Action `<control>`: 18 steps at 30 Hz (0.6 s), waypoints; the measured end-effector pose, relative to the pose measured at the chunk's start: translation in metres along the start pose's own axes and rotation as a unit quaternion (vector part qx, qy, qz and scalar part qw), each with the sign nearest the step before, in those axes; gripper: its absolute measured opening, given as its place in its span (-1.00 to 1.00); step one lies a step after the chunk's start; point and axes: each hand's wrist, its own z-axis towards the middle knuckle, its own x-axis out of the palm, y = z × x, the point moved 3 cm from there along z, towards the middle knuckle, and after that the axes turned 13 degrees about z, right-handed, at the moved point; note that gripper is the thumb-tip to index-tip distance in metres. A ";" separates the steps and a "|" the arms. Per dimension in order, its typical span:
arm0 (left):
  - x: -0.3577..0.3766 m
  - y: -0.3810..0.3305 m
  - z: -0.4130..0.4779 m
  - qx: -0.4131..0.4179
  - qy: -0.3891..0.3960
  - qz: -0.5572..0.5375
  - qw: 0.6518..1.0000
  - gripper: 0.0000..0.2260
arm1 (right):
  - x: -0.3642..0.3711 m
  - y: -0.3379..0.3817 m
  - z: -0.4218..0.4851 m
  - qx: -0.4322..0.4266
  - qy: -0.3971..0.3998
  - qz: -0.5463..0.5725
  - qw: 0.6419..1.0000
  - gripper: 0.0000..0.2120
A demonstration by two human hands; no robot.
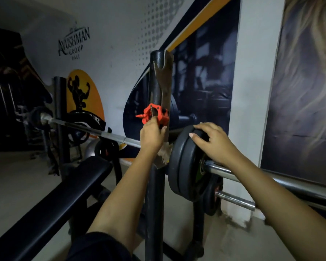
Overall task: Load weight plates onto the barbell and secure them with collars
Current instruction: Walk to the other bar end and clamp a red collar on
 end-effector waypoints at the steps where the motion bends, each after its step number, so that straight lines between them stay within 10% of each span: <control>1: 0.002 0.002 0.004 -0.012 -0.002 -0.001 1.000 -0.74 | 0.001 -0.001 -0.001 -0.002 -0.004 0.004 1.000 -0.56; 10: -0.008 0.016 0.017 -0.043 -0.039 -0.067 0.996 -0.86 | 0.002 0.000 -0.001 -0.004 -0.005 0.011 1.000 -0.57; 18: -0.068 0.001 -0.026 0.099 -0.127 -0.047 0.986 -0.81 | -0.007 0.011 0.003 0.023 -0.046 0.083 0.995 -0.58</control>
